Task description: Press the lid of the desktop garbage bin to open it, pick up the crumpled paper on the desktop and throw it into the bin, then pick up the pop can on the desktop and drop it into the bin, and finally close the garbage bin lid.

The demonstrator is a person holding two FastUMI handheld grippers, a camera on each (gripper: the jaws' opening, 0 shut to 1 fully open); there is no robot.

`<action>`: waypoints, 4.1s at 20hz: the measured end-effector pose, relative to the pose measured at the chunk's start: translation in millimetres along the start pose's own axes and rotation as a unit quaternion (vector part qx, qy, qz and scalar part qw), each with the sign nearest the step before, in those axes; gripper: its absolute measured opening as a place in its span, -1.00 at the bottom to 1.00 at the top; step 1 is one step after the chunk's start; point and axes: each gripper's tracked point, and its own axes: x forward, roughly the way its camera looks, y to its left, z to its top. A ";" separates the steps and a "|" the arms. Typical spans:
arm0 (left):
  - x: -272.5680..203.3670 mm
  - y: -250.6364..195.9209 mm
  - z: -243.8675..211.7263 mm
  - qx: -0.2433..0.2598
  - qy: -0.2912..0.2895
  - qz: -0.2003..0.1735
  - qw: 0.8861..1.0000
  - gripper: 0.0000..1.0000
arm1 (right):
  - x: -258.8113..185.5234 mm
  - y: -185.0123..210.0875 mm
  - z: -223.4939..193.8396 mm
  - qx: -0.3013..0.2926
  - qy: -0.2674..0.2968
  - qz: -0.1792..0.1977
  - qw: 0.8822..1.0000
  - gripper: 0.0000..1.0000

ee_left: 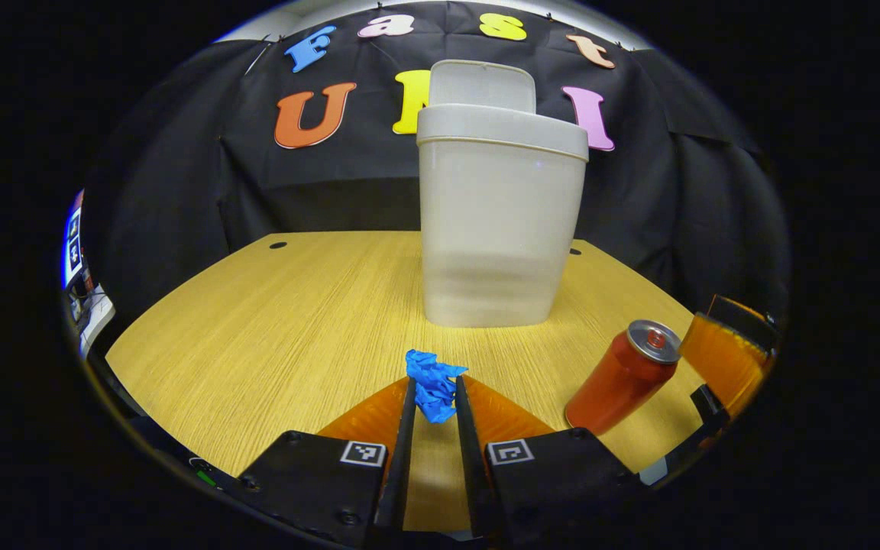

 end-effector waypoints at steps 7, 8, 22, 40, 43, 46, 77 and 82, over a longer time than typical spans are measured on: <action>-9.5 11.5 42.2 -0.008 -0.058 0.004 0.998 -0.31 | 16.3 11.7 -32.5 -0.019 0.042 -0.006 0.999 0.89; -10.7 10.9 47.1 -0.007 -0.065 0.002 0.998 -0.31 | 17.8 11.7 -36.3 -0.022 0.045 -0.008 0.999 0.89; -16.7 22.3 117.2 -0.017 -0.142 0.000 0.990 -0.31 | 50.2 14.8 -93.1 -0.002 0.132 -0.003 0.991 0.93; 3.4 -14.6 271.2 0.007 -0.262 -0.060 0.963 -0.34 | 55.5 -6.4 -39.5 -0.001 0.088 0.005 0.996 0.62; 25.1 -21.5 297.2 0.009 -0.272 -0.073 0.960 -0.33 | 60.1 -11.7 -26.0 0.005 0.083 0.007 0.996 0.62; 51.3 -36.6 308.7 0.008 -0.258 -0.089 0.962 -0.33 | 60.2 -20.8 -8.8 -0.004 0.063 0.000 0.998 0.61; 13.3 89.0 214.8 0.003 -0.217 0.007 0.976 0.94 | 102.6 24.1 179.7 -0.014 -0.045 0.071 0.996 0.60; 6.1 120.2 190.7 -0.009 -0.209 0.029 0.977 0.94 | 129.5 33.1 226.0 0.002 -0.043 0.080 0.996 0.60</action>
